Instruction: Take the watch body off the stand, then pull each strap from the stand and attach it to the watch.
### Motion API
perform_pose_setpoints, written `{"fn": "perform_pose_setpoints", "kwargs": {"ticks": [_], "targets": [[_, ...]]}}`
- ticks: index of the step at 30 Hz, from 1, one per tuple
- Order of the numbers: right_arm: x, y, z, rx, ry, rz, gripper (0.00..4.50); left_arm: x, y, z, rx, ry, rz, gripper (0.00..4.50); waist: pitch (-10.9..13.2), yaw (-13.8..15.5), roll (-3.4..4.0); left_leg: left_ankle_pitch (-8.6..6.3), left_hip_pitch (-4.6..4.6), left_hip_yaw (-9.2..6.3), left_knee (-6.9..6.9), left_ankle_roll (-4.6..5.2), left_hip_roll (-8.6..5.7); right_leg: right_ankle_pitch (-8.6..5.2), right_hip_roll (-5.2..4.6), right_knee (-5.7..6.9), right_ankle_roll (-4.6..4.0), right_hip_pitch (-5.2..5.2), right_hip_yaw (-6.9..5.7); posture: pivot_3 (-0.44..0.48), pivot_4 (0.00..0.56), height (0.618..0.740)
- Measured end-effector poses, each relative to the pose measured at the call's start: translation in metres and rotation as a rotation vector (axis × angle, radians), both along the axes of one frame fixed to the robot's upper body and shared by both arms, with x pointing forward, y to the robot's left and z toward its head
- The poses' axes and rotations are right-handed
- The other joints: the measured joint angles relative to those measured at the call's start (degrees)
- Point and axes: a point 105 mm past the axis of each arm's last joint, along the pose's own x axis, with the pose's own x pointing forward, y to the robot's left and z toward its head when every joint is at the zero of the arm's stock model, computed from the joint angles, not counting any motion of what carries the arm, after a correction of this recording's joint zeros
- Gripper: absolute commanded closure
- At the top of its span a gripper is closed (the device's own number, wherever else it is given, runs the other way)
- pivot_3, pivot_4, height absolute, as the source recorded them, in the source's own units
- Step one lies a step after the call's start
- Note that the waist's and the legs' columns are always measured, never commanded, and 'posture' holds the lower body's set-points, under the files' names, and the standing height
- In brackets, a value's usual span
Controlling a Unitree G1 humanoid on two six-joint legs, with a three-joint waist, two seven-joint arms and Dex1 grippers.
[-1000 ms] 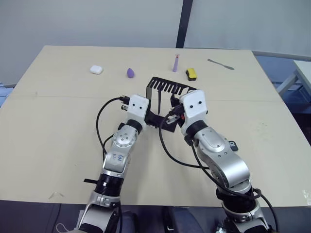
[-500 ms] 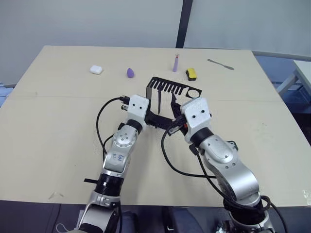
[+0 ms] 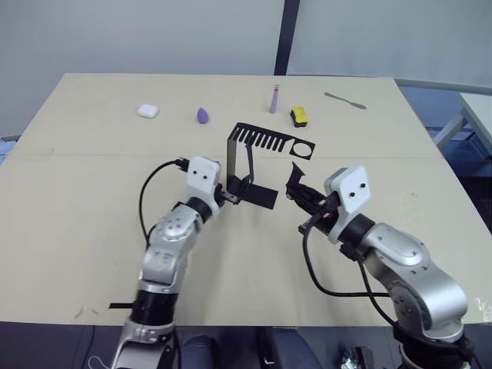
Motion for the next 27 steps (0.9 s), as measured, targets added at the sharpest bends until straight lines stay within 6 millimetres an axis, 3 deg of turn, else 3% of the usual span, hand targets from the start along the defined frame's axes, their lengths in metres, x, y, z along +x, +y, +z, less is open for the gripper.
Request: {"fn": "perform_pose_setpoints", "kwargs": {"ticks": [6, 9, 13, 15, 16, 19, 27], "targets": [[-0.016, -0.001, -0.006, 0.036, 0.120, 0.209, 4.50, -0.036, 0.033, 0.003, 0.022, 0.103, -0.311, 0.03, 0.02, 0.01, 0.01, 0.02, -0.01, -0.03, -0.14, 0.00, -0.01, 0.00, -0.03, -0.17, -0.01, 0.01, -0.03, 0.000, 0.150, 0.740], [-0.023, 0.003, -0.005, 0.065, 0.161, 0.306, 4.50, -0.053, 0.038, 0.007, -0.042, 0.207, -0.481, 0.03, 0.05, 0.02, -0.04, 0.01, -0.03, -0.08, -0.17, 0.01, -0.02, 0.00, -0.05, -0.24, -0.01, 0.03, -0.06, 0.000, 0.150, 0.740], [-0.037, 0.011, -0.008, 0.111, 0.280, 0.476, 4.50, -0.078, 0.022, 0.028, -0.156, 0.281, -0.778, 0.03, 0.08, 0.30, -0.07, 0.00, -0.07, -0.18, -0.17, 0.04, -0.05, 0.00, -0.09, -0.33, 0.00, 0.06, -0.13, 0.000, 0.150, 0.740], [-0.044, 0.015, -0.007, 0.146, 0.326, 0.546, 4.50, -0.081, 0.013, 0.038, -0.214, 0.273, -0.854, 0.03, 0.08, 0.25, -0.07, 0.00, -0.07, -0.19, -0.18, 0.05, -0.05, 0.00, -0.09, -0.34, 0.00, 0.08, -0.13, 0.000, 0.150, 0.740], [-0.045, 0.016, -0.006, 0.161, 0.346, 0.570, 4.50, -0.082, 0.006, 0.043, -0.247, 0.262, -0.894, 0.41, 0.08, 0.24, -0.08, 0.00, -0.08, -0.21, -0.16, 0.05, -0.05, 0.00, -0.09, -0.34, 0.00, 0.07, -0.14, 0.000, 0.150, 0.740], [-0.047, 0.018, -0.002, 0.186, 0.376, 0.615, 4.50, -0.084, -0.009, 0.050, -0.305, 0.259, -0.969, 0.74, 0.08, 0.17, -0.08, 0.00, -0.09, -0.21, -0.15, 0.05, -0.05, 0.01, -0.08, -0.33, 0.01, 0.07, -0.13, 0.000, 0.150, 0.740], [-0.048, 0.021, 0.003, 0.239, 0.429, 0.671, 4.50, -0.089, -0.035, 0.045, -0.363, 0.330, -1.057, 0.74, 0.09, 0.04, -0.07, 0.01, -0.10, -0.22, -0.20, 0.03, -0.03, 0.01, -0.05, -0.36, 0.01, 0.04, -0.11, 0.000, 0.150, 0.740]]}}
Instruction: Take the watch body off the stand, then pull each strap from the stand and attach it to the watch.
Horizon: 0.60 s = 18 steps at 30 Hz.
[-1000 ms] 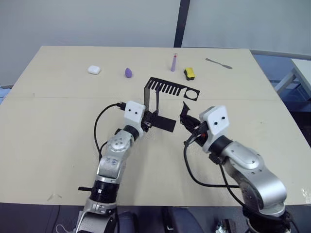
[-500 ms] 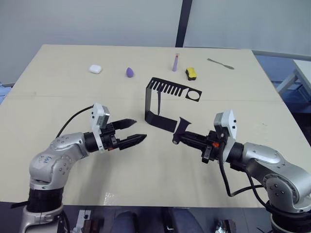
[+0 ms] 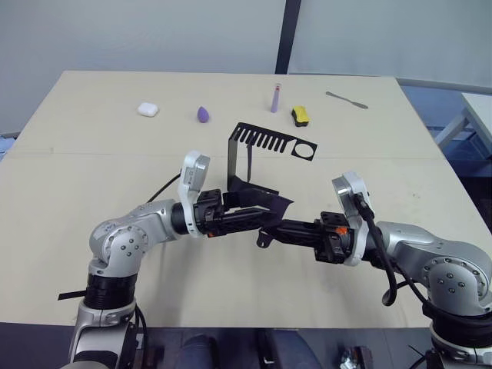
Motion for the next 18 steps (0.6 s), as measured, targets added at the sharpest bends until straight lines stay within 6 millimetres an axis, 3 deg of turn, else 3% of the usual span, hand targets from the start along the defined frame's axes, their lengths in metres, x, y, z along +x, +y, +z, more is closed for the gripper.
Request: {"fn": "perform_pose_setpoints", "kwargs": {"ticks": [5, 7, 18], "targets": [[0.0001, -0.0005, -0.0008, -0.006, 0.015, -0.003, 4.50, -0.0014, -0.0027, 0.0018, -0.028, 0.022, -0.012, 0.74, 0.00, 0.04, 0.00, 0.00, 0.00, -0.01, 0.02, 0.00, 0.00, 0.00, -0.01, 0.01, 0.00, 0.00, 0.00, 0.000, 0.150, 0.740], [-0.0004, -0.0004, -0.0004, -0.003, 0.017, -0.001, 4.50, -0.0016, -0.0043, 0.0031, -0.046, 0.031, -0.015, 1.28, 0.00, 0.04, 0.00, 0.00, -0.01, -0.02, 0.02, 0.00, 0.00, 0.00, 0.00, 0.01, 0.00, 0.00, 0.00, 0.000, 0.150, 0.740], [-0.0009, -0.0016, 0.0000, -0.009, 0.022, -0.003, 4.50, -0.0047, -0.0069, -0.0015, -0.058, 0.113, -0.037, 1.28, 0.00, 0.09, 0.00, 0.00, -0.01, -0.03, 0.02, 0.00, 0.00, 0.00, 0.00, 0.00, 0.00, 0.00, -0.01, 0.000, 0.150, 0.740]]}}
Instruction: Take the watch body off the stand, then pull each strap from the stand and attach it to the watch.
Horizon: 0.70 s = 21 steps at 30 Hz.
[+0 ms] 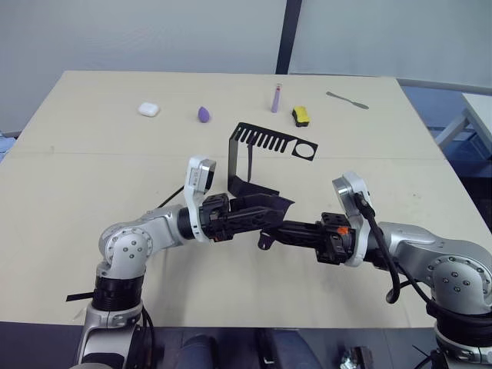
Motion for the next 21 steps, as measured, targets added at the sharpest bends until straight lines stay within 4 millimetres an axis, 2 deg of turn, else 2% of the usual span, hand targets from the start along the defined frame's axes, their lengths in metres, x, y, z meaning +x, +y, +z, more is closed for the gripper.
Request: {"fn": "perform_pose_setpoints", "kwargs": {"ticks": [2, 3, 5, 21], "targets": [[0.0000, 0.0000, 0.0000, 0.000, 0.000, 0.000, 4.50, 0.0000, -0.0005, -0.0002, -0.004, 0.006, 0.002, 1.28, 0.00, 0.01, 0.00, 0.00, 0.00, 0.00, 0.00, 0.00, 0.00, 0.00, 0.00, 0.00, 0.00, 0.00, 0.00, 0.000, 0.150, 0.740], [0.0000, 0.0000, 0.0000, 0.000, 0.000, 0.000, 4.50, 0.0000, -0.0005, -0.0003, -0.005, 0.008, 0.002, 1.79, 0.00, 0.01, 0.00, 0.00, 0.00, 0.00, 0.00, 0.00, 0.00, 0.00, 0.00, 0.00, 0.00, 0.00, 0.00, 0.000, 0.150, 0.740], [0.0002, -0.0001, -0.0001, 0.000, 0.001, -0.001, 4.50, 0.0002, -0.0004, -0.0011, -0.005, 0.012, 0.006, 2.37, 0.00, 0.01, 0.00, 0.00, 0.00, 0.00, 0.00, 0.00, 0.00, 0.00, 0.00, 0.00, 0.00, 0.00, 0.00, 0.000, 0.150, 0.740], [0.0024, 0.0000, -0.0008, -0.003, 0.007, -0.009, 4.50, 0.0008, -0.0020, -0.0025, 0.003, 0.017, 0.012, 2.37, 0.00, 0.03, 0.00, 0.00, 0.00, 0.00, 0.00, 0.00, 0.00, 0.00, 0.00, -0.01, 0.00, 0.00, 0.00, 0.000, 0.150, 0.740]]}}
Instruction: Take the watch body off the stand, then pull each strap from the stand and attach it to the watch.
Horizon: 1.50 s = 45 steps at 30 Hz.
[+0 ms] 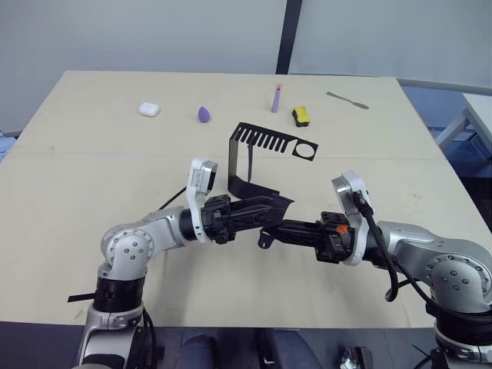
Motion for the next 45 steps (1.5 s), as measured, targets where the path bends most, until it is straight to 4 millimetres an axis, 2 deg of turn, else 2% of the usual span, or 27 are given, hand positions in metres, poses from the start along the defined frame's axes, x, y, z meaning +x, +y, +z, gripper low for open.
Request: {"fn": "perform_pose_setpoints", "kwargs": {"ticks": [1, 4, 5, 45], "targets": [[0.0000, 0.0000, 0.0000, 0.000, 0.000, 0.000, 4.50, 0.0002, -0.0001, -0.0002, 0.001, 0.001, 0.001, 2.37, 0.00, 0.00, 0.00, 0.00, 0.00, 0.00, 0.00, 0.00, 0.00, 0.00, 0.00, 0.00, 0.00, 0.00, 0.00, 0.000, 0.150, 0.740], [0.0003, 0.0000, -0.0001, -0.001, 0.000, -0.002, 4.50, 0.0008, -0.0001, -0.0005, -0.001, 0.005, 0.004, 3.14, 0.00, 0.00, 0.00, 0.00, 0.00, 0.00, 0.00, 0.00, 0.00, 0.00, 0.00, 0.00, 0.00, 0.00, 0.00, 0.000, 0.150, 0.740], [0.0004, 0.0000, -0.0002, -0.002, 0.000, -0.004, 4.50, 0.0008, -0.0001, -0.0008, -0.003, 0.007, 0.003, 3.60, 0.00, 0.00, 0.00, 0.00, 0.00, 0.00, 0.00, 0.00, 0.00, 0.00, 0.00, 0.00, 0.00, 0.00, 0.00, 0.000, 0.150, 0.740], [-0.0009, -0.0006, 0.0011, -0.002, 0.004, 0.002, 4.50, 0.0009, -0.0043, -0.0021, -0.031, 0.024, -0.004, 3.60, 0.00, 0.01, -0.01, 0.00, -0.02, 0.00, -0.03, 0.00, 0.00, 0.00, 0.00, -0.04, 0.00, 0.00, 0.00, 0.000, 0.150, 0.740]]}}
